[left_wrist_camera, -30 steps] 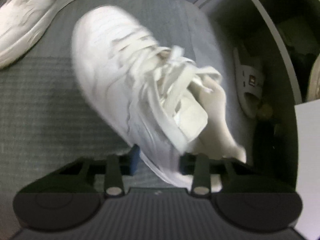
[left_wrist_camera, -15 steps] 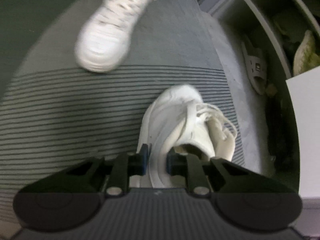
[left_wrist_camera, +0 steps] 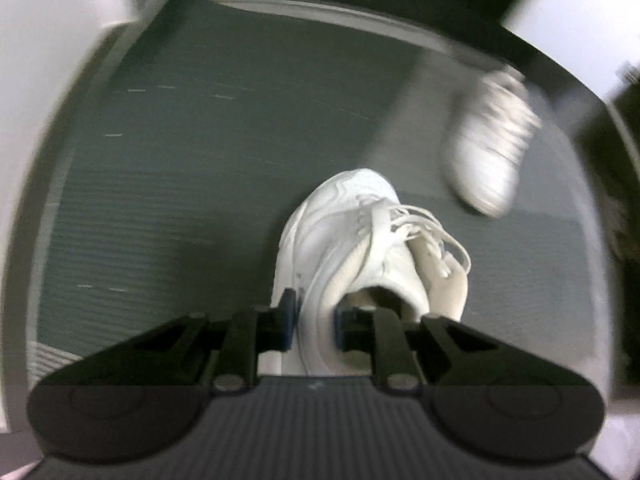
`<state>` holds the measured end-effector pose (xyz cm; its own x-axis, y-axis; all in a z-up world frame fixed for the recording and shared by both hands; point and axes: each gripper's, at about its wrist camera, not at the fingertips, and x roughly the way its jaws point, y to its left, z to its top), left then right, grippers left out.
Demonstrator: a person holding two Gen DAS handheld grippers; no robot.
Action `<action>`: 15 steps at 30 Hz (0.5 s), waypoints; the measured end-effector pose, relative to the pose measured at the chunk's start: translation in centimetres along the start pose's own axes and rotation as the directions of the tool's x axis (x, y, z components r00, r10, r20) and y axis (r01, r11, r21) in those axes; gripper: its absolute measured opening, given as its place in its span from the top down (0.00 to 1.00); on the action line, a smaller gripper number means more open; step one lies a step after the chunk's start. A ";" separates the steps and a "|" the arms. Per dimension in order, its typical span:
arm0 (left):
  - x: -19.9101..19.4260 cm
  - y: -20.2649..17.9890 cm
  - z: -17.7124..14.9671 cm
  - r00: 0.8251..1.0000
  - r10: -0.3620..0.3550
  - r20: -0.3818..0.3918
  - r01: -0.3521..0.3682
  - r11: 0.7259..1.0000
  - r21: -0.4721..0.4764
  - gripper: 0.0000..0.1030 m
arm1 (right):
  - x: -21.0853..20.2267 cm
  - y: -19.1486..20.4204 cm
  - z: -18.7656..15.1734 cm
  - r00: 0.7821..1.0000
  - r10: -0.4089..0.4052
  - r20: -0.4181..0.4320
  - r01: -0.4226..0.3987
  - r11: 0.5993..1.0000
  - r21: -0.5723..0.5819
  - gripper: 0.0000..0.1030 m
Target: Organize scattered shoes
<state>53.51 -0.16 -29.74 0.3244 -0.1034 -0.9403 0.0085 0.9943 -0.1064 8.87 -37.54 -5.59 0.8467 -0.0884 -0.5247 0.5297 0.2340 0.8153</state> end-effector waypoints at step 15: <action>5.4 7.6 -3.8 0.986 0.038 -0.162 -0.068 0.981 -0.184 0.72 | 0.9 1.2 0.2 0.995 -0.046 -0.087 0.030 0.984 -0.178 0.00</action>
<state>51.72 6.79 -36.88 0.1669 -0.0688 -0.9836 -0.1873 0.9772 -0.1002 10.25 -37.57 -5.02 0.8140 -0.0140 -0.5808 0.5370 0.3996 0.7430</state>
